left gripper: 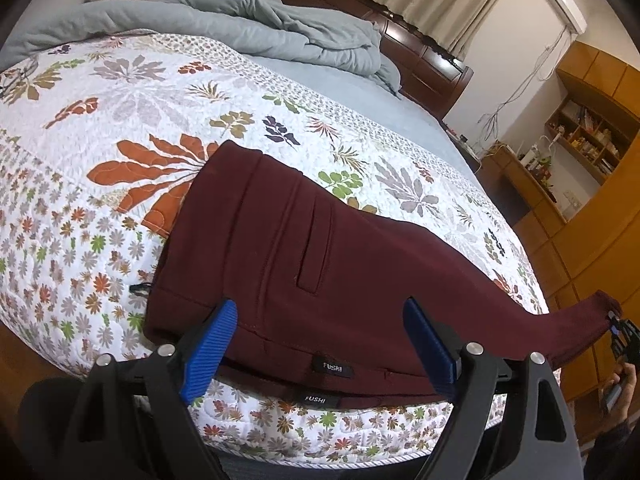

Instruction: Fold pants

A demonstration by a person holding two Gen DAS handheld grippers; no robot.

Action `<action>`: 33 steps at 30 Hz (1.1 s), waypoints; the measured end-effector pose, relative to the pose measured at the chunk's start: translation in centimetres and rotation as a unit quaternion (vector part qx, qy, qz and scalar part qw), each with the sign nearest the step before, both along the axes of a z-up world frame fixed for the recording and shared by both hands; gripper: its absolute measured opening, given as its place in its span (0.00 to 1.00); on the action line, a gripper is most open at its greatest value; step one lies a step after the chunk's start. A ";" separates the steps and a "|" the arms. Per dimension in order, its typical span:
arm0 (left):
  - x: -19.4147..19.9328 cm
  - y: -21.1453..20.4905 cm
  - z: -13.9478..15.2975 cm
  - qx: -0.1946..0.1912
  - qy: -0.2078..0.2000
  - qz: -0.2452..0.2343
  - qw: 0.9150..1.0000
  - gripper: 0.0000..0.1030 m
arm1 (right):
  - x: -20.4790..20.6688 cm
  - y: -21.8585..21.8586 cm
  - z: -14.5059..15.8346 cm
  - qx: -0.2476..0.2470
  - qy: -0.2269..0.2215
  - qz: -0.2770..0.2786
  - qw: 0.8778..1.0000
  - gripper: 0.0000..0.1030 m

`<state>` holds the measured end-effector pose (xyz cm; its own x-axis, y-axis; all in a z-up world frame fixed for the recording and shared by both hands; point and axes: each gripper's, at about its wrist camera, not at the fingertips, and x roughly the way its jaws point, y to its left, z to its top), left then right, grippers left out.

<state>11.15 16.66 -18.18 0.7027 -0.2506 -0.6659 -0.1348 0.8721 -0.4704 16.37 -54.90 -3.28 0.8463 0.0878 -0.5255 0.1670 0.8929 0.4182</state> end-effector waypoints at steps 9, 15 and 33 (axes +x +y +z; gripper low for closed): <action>0.0 0.2 0.0 -0.007 -0.004 -0.005 1.000 0.83 | 0.4 4.0 1.5 -0.096 -0.003 0.022 0.995 0.15; -0.1 0.6 -0.2 -0.016 -0.003 -0.004 1.000 0.84 | 0.7 6.5 2.2 -0.137 -0.005 0.037 0.990 0.15; -0.4 1.4 -0.4 -0.038 -0.004 -0.003 0.999 0.84 | 1.4 12.8 3.5 -0.218 -0.010 0.075 0.973 0.14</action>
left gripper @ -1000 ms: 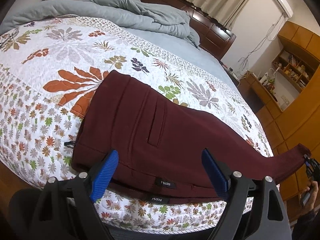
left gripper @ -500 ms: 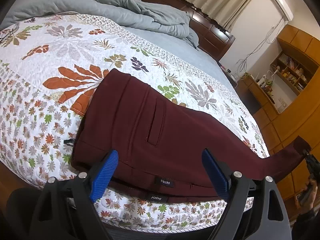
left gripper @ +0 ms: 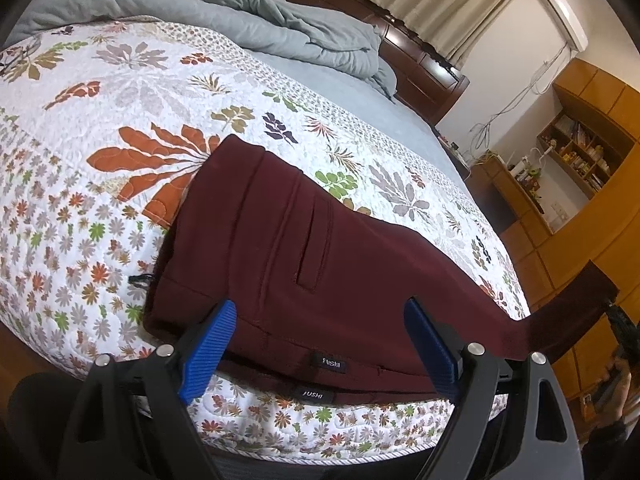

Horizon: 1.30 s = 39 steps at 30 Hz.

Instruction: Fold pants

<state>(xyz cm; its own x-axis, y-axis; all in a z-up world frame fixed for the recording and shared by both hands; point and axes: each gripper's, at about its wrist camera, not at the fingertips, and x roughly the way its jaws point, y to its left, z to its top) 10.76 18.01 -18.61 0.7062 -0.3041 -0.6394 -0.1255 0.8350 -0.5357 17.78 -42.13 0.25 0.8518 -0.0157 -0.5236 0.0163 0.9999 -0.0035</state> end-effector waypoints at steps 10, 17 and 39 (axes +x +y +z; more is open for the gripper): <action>0.4 -0.3 -0.2 0.012 0.008 -0.002 1.000 0.84 | -0.1 2.2 -0.4 -0.031 0.000 0.018 0.999 0.14; 0.6 -0.5 -0.2 0.020 0.011 -0.002 1.000 0.84 | 0.0 3.4 -0.6 -0.049 0.000 0.031 0.998 0.14; -0.3 0.0 0.2 0.008 -0.004 -0.002 1.000 0.84 | 1.5 10.6 -3.1 -0.129 0.047 0.094 0.986 0.14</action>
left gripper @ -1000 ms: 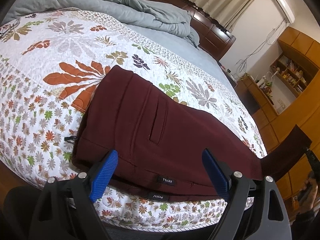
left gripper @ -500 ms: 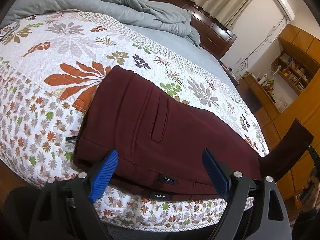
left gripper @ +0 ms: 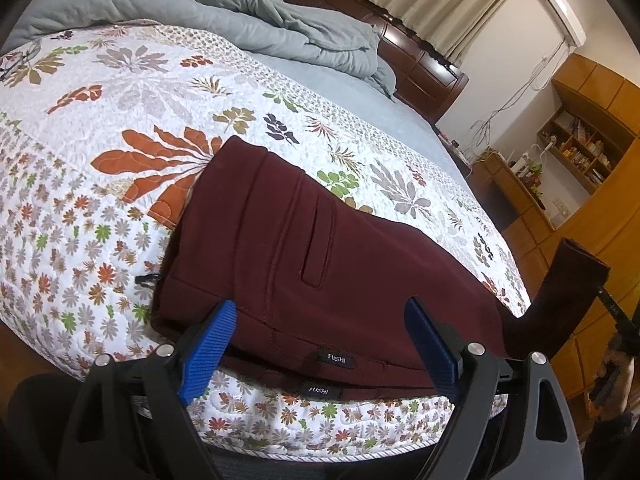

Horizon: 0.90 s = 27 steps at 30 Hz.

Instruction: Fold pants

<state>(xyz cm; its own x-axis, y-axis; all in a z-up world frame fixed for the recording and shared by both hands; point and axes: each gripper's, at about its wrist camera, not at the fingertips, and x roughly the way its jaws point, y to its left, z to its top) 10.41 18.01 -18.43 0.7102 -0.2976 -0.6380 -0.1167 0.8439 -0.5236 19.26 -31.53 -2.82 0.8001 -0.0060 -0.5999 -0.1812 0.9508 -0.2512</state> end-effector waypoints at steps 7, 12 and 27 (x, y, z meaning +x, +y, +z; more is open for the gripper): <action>-0.3 0.9 0.1 -0.023 -0.007 0.003 1.000 0.84 | 0.6 5.0 -3.2 -0.082 0.028 0.033 0.996 0.14; -0.6 1.5 0.1 -0.039 -0.013 0.005 0.999 0.84 | -0.1 9.4 -7.2 -0.198 0.025 0.059 0.978 0.14; -0.7 3.5 -0.6 -0.082 -0.013 0.017 0.996 0.85 | -5.1 16.2 -21.6 -0.467 0.018 0.138 0.873 0.15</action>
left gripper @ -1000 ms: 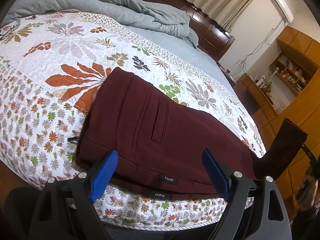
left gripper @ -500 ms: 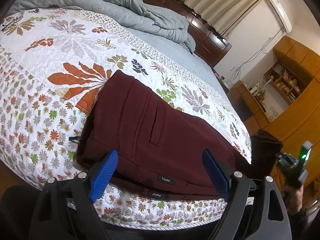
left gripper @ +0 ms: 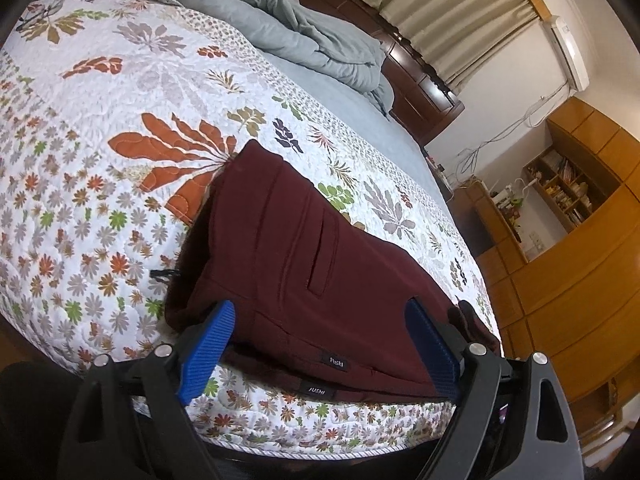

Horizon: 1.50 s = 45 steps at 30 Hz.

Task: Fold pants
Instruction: 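Lay the held cuffs over the waistband with the right gripper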

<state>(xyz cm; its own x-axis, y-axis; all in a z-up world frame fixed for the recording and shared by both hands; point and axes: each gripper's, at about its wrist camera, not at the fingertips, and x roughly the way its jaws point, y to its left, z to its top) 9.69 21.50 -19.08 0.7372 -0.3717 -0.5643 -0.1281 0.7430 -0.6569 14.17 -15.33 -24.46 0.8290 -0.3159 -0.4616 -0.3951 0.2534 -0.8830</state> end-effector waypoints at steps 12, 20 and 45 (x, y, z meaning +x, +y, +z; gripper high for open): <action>0.5 0.1 -0.1 -0.001 -0.003 0.002 1.000 0.87 | -0.8 -0.2 0.7 0.011 0.019 0.036 0.999 0.16; 0.4 -0.4 -0.1 0.011 -0.001 -0.003 1.000 0.88 | -0.9 -0.2 -0.3 0.007 0.038 0.036 0.999 0.20; 0.1 -0.9 0.3 0.022 0.002 -0.006 1.000 0.88 | 6.7 -5.3 7.9 0.368 0.278 -0.089 0.883 0.06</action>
<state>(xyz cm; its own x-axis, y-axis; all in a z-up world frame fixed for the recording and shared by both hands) 9.75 20.59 -18.77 0.7301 -0.3553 -0.5837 -0.1213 0.7732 -0.6224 20.92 -20.67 -16.55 0.3778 0.1366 -0.9157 -0.6117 0.7793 -0.1361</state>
